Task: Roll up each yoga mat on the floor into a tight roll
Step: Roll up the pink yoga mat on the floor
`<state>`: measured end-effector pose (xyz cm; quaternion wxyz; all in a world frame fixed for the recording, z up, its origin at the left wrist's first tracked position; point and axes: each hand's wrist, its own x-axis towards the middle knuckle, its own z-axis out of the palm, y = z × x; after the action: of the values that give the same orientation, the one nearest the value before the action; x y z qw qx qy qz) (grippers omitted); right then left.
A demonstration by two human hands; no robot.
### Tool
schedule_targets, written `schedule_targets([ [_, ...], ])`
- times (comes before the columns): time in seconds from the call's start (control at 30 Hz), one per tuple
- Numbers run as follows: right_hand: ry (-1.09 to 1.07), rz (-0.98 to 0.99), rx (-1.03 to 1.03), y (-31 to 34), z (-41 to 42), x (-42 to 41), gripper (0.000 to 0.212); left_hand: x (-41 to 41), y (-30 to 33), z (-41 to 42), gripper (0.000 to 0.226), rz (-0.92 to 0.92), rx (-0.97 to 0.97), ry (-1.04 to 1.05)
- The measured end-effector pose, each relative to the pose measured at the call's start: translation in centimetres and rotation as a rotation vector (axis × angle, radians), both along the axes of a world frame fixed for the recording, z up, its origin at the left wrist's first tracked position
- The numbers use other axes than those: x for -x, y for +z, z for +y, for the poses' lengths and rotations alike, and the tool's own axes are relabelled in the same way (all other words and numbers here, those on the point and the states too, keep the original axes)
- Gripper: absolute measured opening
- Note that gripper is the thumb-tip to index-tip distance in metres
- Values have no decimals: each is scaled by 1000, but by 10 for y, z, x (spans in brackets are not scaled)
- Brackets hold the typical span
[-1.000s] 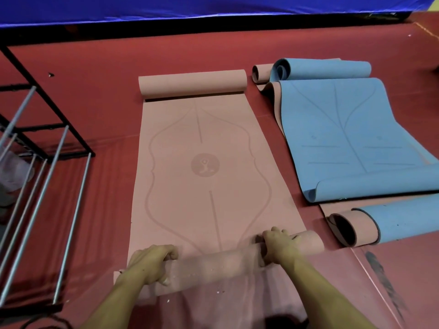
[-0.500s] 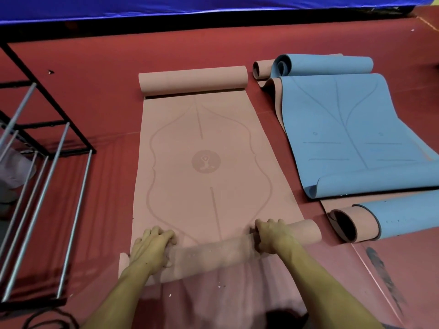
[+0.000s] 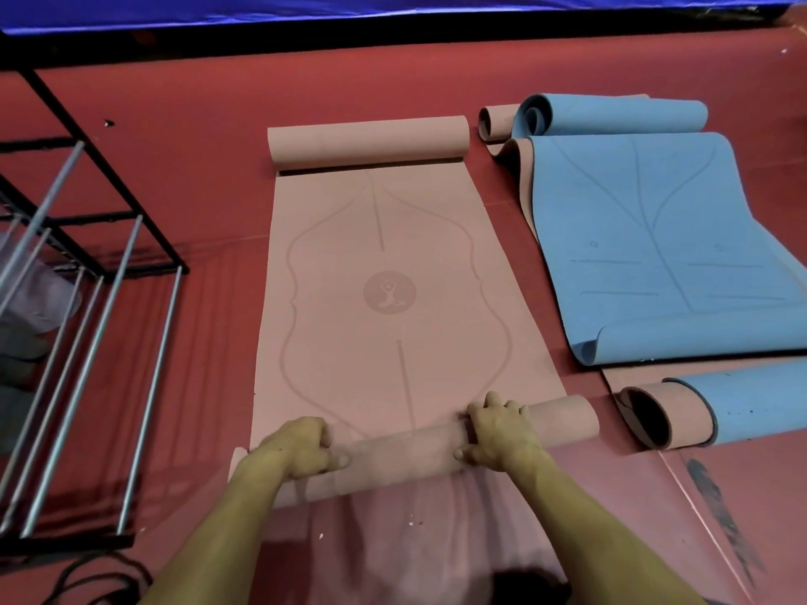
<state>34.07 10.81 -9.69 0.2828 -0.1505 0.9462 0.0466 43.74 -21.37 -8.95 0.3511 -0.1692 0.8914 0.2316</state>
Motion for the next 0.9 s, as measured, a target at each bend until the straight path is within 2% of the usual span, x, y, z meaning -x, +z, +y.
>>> schedule_targets([
  [0.03,-12,-5,18,0,-2,0,75,2,4,4,63,-21,16,-24],
  [0.1,-30,-20,39,0,-4,1,73,-2,5,16,78,-30,145,-119],
  [0.2,-35,-41,50,-2,-5,2,70,-13,-7,26,66,102,297,-159],
  [0.33,33,49,44,-1,-4,0,59,-12,-10,18,56,167,292,-114],
  [0.5,69,0,16,7,-2,6,87,-14,-13,20,57,195,307,-30],
  [0.63,44,146,50,1,-10,-4,70,-14,-12,17,55,218,267,32],
  [0.73,34,165,66,-1,-13,-4,52,-10,-11,13,48,252,217,105],
  [0.9,73,205,79,-5,-15,-1,48,-8,-13,15,38,285,233,168],
])
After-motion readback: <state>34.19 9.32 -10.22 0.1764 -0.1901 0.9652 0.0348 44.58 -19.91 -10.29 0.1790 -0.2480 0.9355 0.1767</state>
